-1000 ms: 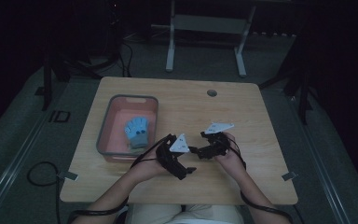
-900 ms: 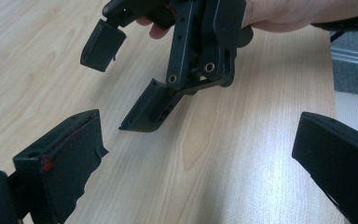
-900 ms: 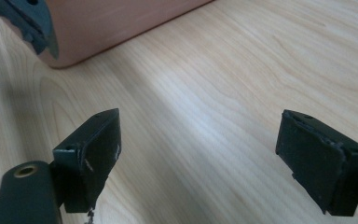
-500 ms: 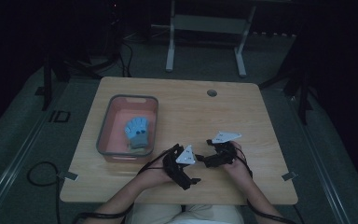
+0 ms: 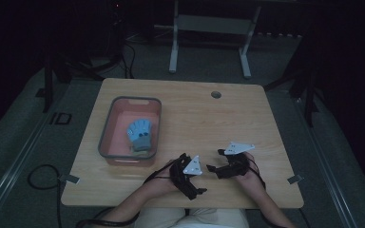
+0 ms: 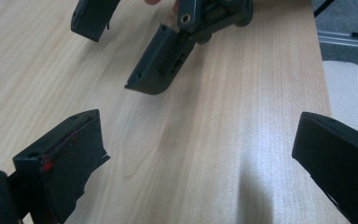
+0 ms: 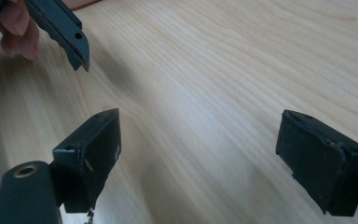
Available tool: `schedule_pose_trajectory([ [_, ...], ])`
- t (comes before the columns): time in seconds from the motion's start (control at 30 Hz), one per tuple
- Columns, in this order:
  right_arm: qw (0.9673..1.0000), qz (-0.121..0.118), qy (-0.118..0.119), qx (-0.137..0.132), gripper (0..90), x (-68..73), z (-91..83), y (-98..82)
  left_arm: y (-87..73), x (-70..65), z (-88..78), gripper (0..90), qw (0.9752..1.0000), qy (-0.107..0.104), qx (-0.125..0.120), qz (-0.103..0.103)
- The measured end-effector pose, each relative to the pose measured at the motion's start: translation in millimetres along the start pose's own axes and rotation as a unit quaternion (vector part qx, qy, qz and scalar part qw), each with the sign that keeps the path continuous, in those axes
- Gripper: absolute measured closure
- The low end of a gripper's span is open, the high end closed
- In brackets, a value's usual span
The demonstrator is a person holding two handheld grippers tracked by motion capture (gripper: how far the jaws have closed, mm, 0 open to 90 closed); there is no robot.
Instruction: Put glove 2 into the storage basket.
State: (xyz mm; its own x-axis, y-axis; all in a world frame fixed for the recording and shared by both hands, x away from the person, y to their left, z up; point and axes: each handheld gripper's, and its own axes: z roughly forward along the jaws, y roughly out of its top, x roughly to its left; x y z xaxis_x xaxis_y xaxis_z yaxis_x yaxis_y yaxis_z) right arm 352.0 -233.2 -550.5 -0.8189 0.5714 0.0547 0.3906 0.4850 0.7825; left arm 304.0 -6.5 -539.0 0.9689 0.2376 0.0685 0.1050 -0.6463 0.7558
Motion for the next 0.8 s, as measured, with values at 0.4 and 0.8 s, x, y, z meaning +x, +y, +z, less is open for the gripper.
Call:
schedule_pose_trajectory([
  [0.4, 0.9999, 0.002, -0.015, 0.005, 13.8, 0.5, -8.7, -15.3, -7.8, -5.3, 8.1, 2.0, 0.9999, -0.002, -0.013, -0.010],
  [0.8, 0.9993, -0.003, -0.036, -0.013, 13.9, -1.0, -13.0, -17.6, -15.9, -9.6, 2.8, 2.0, 0.9998, 0.006, -0.015, -0.008],
])
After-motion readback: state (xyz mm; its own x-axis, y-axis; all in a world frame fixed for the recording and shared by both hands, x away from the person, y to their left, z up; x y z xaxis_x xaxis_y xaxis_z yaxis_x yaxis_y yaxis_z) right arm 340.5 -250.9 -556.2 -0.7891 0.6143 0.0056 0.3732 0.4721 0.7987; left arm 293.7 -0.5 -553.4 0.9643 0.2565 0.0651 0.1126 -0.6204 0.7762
